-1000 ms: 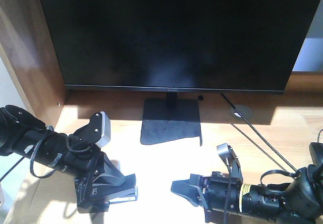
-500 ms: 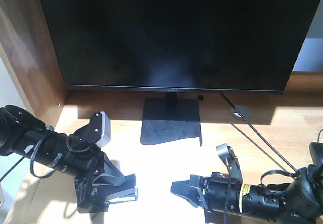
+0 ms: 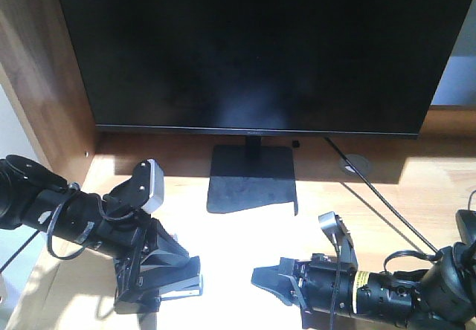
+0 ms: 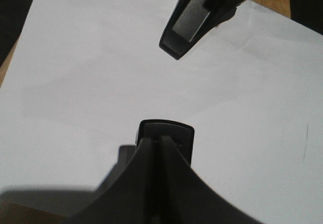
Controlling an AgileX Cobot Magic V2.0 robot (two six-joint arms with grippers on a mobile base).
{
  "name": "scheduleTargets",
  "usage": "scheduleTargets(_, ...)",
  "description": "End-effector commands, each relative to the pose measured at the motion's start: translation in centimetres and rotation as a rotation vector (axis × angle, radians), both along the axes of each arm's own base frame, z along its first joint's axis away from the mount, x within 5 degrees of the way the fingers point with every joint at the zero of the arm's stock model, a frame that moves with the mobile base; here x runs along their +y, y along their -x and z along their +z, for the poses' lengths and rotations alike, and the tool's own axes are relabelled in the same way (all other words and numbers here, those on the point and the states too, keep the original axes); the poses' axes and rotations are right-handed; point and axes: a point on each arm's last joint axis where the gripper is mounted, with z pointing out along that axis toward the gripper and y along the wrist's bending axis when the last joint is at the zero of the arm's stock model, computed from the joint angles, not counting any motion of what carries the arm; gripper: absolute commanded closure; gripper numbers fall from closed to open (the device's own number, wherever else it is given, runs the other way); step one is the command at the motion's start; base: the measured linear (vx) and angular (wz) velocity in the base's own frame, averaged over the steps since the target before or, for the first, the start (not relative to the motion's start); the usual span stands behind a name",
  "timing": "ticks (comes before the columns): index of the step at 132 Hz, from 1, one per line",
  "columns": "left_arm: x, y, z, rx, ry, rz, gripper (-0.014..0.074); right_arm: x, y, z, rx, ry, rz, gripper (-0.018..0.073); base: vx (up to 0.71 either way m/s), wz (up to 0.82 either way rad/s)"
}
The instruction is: Grab stapler and paper to desk for stapling
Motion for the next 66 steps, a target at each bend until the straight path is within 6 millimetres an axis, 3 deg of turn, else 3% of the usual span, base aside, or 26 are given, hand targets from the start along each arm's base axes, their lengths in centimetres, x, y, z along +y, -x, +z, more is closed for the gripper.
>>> scheduleTargets(1, -0.5, -0.2, 1.1, -0.003, 0.066, 0.005, 0.0603, 0.6, -0.4, 2.5, -0.116, -0.17, 0.019, 0.0562, 0.0, 0.0)
scheduleTargets(66, -0.5, -0.5, -3.4, 0.126, 0.008, -0.016, 0.0603, 0.6, -0.4, 2.5, -0.117, -0.171, 0.016, 0.0562, 0.0, 0.0)
